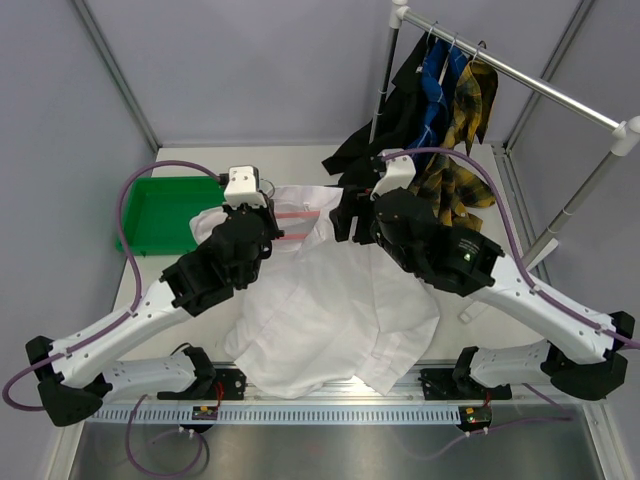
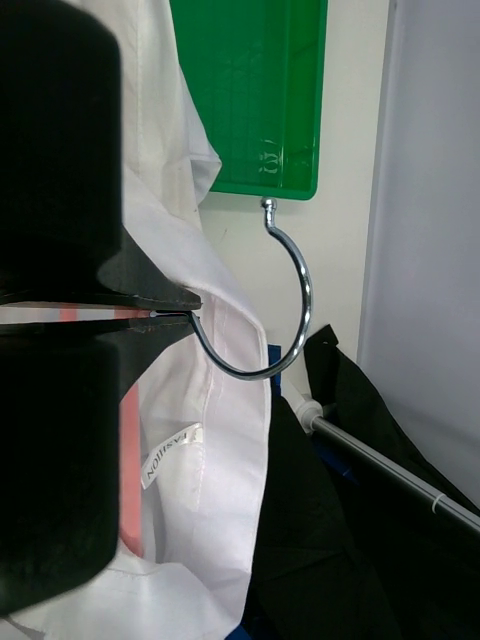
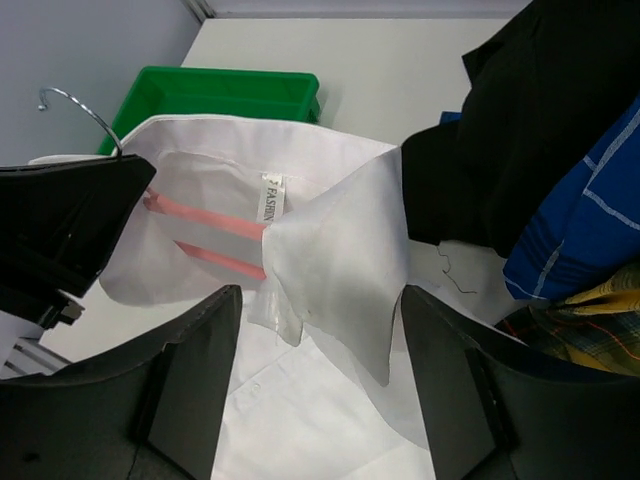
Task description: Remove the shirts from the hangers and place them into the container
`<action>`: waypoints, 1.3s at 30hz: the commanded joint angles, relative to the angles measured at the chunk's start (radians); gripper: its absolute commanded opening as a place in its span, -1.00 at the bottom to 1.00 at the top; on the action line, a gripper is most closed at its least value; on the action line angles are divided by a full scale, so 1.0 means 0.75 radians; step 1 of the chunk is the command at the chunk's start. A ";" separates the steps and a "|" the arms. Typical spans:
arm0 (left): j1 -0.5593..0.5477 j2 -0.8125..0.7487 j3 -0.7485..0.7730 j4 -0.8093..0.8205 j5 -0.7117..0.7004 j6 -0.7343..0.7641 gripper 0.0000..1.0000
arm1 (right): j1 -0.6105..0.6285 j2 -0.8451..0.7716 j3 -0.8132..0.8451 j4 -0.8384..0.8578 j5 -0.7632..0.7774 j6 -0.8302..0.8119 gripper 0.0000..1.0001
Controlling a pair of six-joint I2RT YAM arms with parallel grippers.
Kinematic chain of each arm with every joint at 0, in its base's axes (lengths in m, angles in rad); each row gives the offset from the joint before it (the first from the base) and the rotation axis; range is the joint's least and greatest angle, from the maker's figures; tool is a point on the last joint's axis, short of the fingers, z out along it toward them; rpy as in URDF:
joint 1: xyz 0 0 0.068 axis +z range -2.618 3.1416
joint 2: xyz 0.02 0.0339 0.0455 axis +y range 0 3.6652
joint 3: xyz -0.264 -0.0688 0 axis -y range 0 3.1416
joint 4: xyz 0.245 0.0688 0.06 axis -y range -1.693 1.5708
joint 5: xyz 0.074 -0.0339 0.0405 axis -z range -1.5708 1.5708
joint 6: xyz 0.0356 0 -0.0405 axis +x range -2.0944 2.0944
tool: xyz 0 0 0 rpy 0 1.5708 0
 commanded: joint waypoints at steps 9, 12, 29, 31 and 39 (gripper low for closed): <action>0.002 0.003 -0.001 0.117 -0.071 -0.006 -1.00 | 0.011 0.211 0.342 -0.324 0.275 -0.030 0.69; 0.002 0.001 -0.003 0.117 -0.069 -0.008 -1.00 | 0.011 0.258 0.395 -0.351 0.300 -0.061 0.71; 0.002 -0.005 -0.009 0.121 -0.094 -0.008 -1.00 | 0.093 0.453 0.487 -0.434 0.259 0.021 0.68; 0.002 -0.001 -0.009 0.115 -0.094 -0.008 -1.00 | 0.097 0.475 0.493 -0.463 0.277 0.025 0.68; 0.002 -0.024 -0.015 0.123 -0.110 -0.004 -1.00 | 0.099 0.467 0.424 -0.494 0.340 0.050 0.54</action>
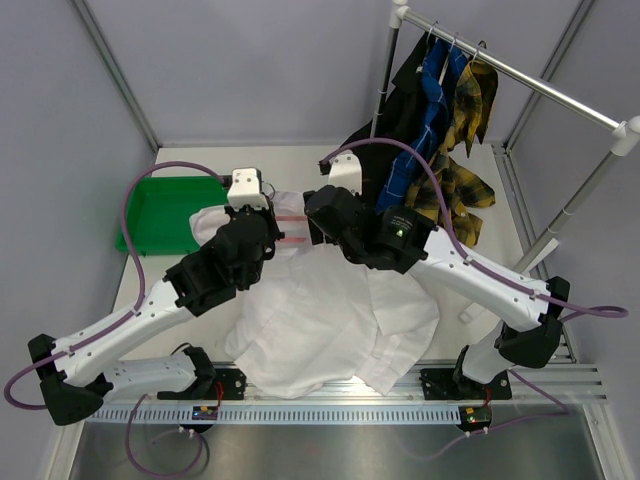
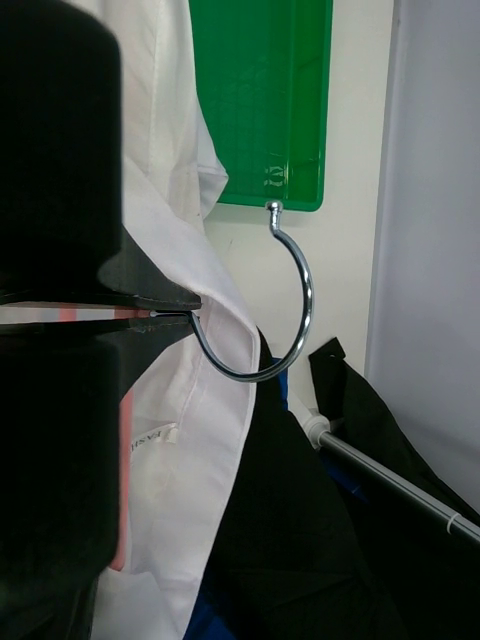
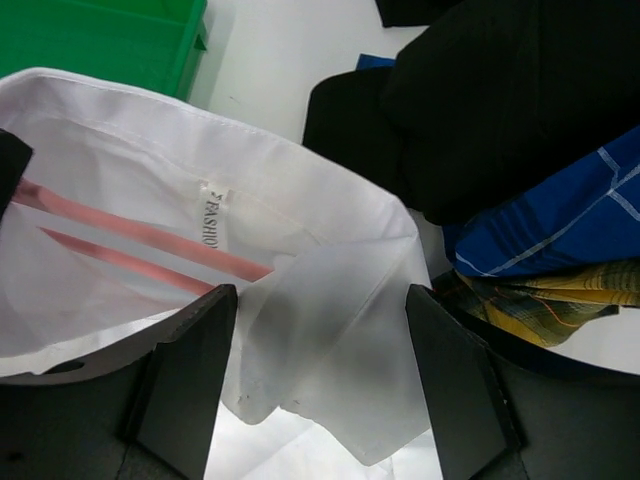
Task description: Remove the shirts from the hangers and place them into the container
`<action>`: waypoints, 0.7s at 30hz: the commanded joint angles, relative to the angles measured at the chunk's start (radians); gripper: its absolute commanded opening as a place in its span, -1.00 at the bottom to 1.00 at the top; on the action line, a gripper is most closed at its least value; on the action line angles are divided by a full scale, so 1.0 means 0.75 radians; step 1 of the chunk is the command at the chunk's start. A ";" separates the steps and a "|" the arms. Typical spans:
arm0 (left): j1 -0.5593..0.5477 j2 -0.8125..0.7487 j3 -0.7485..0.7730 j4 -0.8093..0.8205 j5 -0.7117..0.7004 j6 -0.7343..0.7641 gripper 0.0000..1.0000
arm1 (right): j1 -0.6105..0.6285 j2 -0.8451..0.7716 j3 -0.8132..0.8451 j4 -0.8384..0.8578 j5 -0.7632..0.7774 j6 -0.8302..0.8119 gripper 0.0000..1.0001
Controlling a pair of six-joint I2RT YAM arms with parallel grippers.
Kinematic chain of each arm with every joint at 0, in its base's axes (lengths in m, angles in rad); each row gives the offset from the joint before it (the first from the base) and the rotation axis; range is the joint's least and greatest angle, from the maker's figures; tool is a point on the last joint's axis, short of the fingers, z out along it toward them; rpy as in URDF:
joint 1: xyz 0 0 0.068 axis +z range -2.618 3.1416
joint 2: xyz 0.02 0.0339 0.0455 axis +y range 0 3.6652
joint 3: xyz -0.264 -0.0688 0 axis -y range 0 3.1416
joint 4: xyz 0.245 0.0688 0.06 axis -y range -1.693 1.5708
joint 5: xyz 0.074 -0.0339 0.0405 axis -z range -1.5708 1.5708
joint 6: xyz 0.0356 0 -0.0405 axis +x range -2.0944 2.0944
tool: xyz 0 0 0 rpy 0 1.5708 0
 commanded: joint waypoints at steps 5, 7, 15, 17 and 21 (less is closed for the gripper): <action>0.002 -0.035 0.006 0.126 -0.073 -0.018 -1.00 | 0.014 -0.019 -0.053 -0.070 0.177 0.059 0.38; 0.002 -0.033 0.006 0.124 -0.073 -0.018 -1.00 | 0.014 -0.029 -0.065 -0.062 0.187 0.057 0.28; 0.002 -0.041 -0.002 0.130 -0.094 -0.008 -1.00 | 0.014 -0.078 -0.097 -0.060 0.222 0.041 -0.34; 0.002 -0.045 -0.006 0.140 -0.100 -0.002 -1.00 | 0.014 -0.092 -0.122 -0.060 0.232 0.047 -0.45; 0.002 -0.049 -0.008 0.142 -0.114 0.002 -1.00 | 0.012 -0.148 -0.173 -0.066 0.263 0.059 -0.82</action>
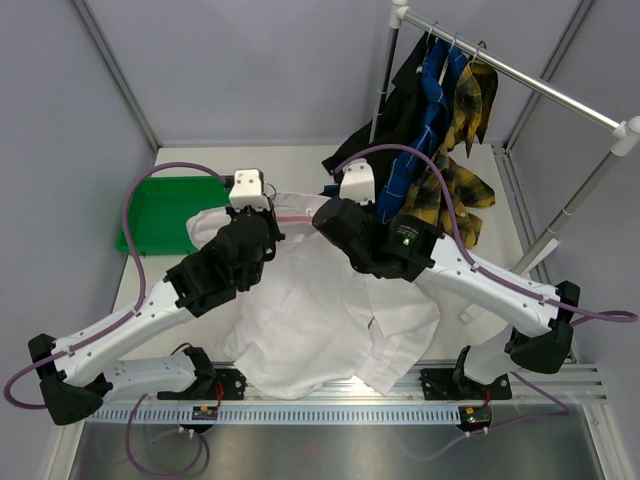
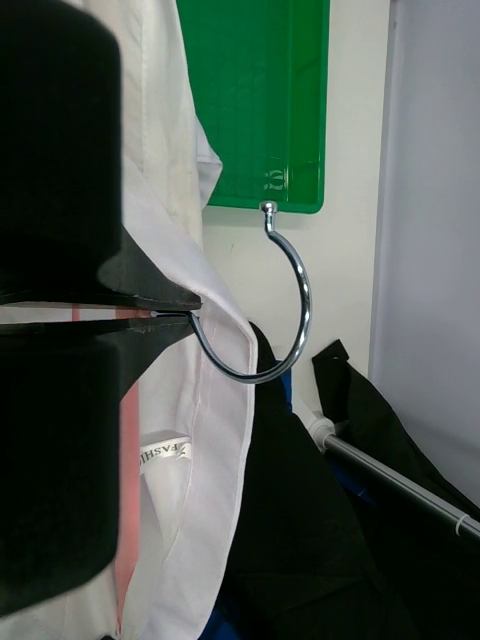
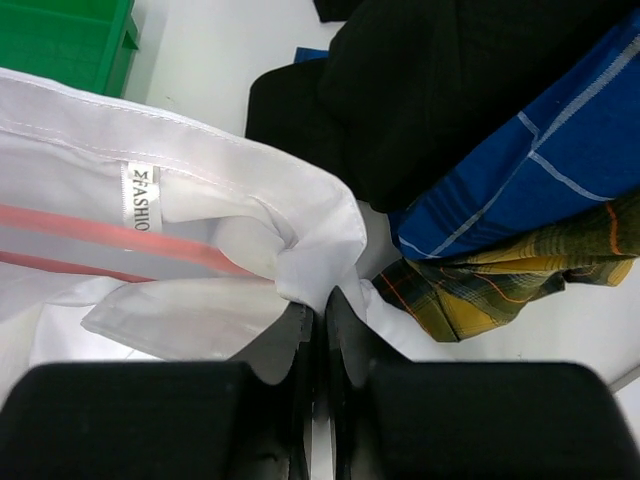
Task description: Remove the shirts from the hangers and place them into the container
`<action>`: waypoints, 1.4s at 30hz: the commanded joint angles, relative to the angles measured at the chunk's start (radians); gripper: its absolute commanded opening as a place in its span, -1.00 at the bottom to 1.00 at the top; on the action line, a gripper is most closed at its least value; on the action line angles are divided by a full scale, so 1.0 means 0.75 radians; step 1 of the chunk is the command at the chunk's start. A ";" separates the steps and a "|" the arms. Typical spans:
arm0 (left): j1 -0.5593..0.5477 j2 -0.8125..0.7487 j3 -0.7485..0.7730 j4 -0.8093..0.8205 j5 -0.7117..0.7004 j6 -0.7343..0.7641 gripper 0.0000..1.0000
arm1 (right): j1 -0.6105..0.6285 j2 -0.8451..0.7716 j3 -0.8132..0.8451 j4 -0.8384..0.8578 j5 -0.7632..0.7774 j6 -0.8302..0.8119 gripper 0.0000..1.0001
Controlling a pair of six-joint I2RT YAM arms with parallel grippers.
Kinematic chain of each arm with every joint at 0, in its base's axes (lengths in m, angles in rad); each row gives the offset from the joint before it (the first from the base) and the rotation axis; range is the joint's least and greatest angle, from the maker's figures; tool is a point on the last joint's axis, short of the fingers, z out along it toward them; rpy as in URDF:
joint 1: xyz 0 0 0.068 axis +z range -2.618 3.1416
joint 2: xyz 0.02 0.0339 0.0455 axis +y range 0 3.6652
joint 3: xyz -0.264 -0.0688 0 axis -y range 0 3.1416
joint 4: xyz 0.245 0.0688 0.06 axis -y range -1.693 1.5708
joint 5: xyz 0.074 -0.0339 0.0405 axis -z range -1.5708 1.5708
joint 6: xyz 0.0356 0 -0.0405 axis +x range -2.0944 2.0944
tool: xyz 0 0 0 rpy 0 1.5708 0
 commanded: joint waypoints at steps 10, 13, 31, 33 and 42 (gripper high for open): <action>0.004 -0.082 -0.040 0.203 -0.085 0.010 -1.00 | -0.011 -0.226 -0.179 -0.037 0.173 0.062 -1.00; 0.004 -0.100 -0.071 0.248 -0.042 0.028 -1.00 | -0.028 -0.275 -0.210 -0.039 0.171 0.072 -1.00; 0.004 -0.188 -0.106 0.342 0.091 0.000 -1.00 | -0.050 -0.483 -0.637 0.315 -0.228 -0.014 -1.00; 0.004 -0.184 -0.114 0.340 0.134 -0.016 -1.00 | -0.050 -0.526 -0.739 0.419 -0.346 -0.026 -1.00; 0.002 -0.160 -0.136 0.336 0.208 0.002 -1.00 | -0.050 -0.786 -0.924 0.511 -0.571 -0.130 -0.01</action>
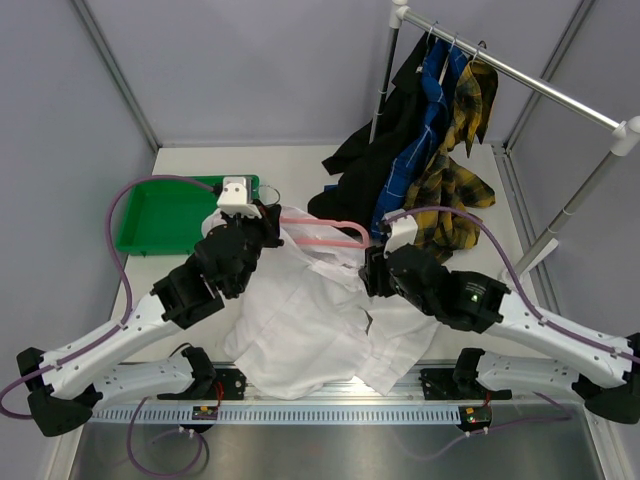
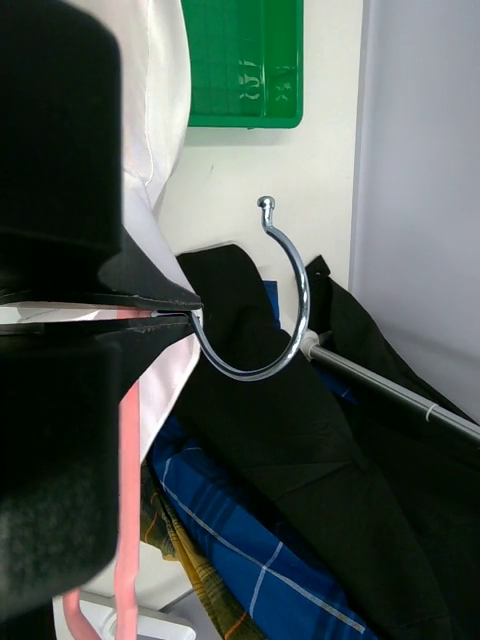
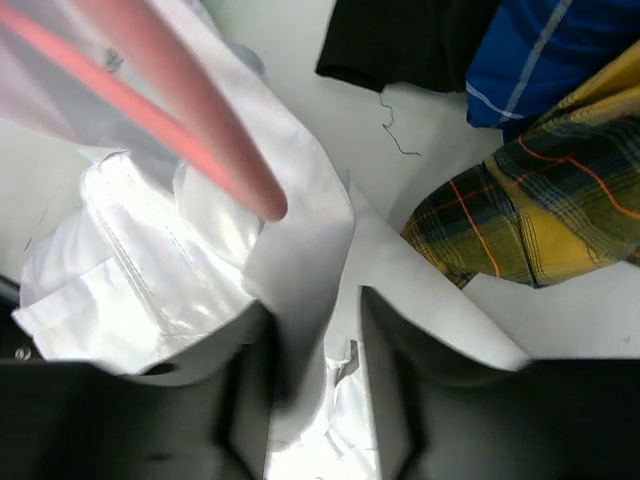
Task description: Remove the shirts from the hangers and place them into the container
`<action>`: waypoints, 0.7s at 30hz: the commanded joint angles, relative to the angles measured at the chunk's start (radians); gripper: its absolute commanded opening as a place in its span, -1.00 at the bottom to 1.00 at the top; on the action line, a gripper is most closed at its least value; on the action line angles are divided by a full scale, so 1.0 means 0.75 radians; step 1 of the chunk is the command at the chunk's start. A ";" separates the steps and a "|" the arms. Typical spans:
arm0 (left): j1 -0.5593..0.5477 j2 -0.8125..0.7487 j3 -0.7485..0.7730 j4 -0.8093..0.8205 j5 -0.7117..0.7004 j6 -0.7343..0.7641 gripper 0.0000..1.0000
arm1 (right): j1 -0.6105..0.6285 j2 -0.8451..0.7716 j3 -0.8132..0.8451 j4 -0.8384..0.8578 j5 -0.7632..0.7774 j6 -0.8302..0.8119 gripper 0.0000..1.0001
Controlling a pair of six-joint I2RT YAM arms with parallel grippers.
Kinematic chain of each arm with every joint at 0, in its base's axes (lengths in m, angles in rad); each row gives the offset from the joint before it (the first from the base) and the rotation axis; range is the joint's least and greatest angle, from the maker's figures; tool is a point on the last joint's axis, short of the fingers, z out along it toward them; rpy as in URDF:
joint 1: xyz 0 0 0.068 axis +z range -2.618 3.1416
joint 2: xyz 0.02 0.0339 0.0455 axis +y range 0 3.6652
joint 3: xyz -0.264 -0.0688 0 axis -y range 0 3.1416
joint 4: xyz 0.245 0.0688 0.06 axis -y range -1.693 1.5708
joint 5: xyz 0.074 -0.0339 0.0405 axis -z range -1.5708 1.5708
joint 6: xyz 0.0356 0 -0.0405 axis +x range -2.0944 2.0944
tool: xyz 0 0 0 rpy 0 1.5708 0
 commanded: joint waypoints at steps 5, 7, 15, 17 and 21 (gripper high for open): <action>0.009 0.016 -0.004 0.166 0.034 0.073 -1.00 | -0.011 -0.260 0.038 -0.029 -0.149 -0.171 0.66; 0.009 0.029 -0.001 0.168 0.076 0.104 -1.00 | -0.009 -0.282 0.081 -0.066 -0.147 -0.210 0.73; -0.036 0.053 0.005 0.164 0.138 0.200 -1.00 | -0.009 -0.186 0.296 -0.048 -0.190 -0.504 0.89; -0.038 0.051 0.003 0.168 0.158 0.206 -1.00 | -0.009 -0.153 0.343 -0.024 -0.217 -0.557 0.91; -0.042 0.043 -0.008 0.176 0.193 0.215 -1.00 | -0.028 -0.017 0.420 -0.011 -0.294 -0.674 0.93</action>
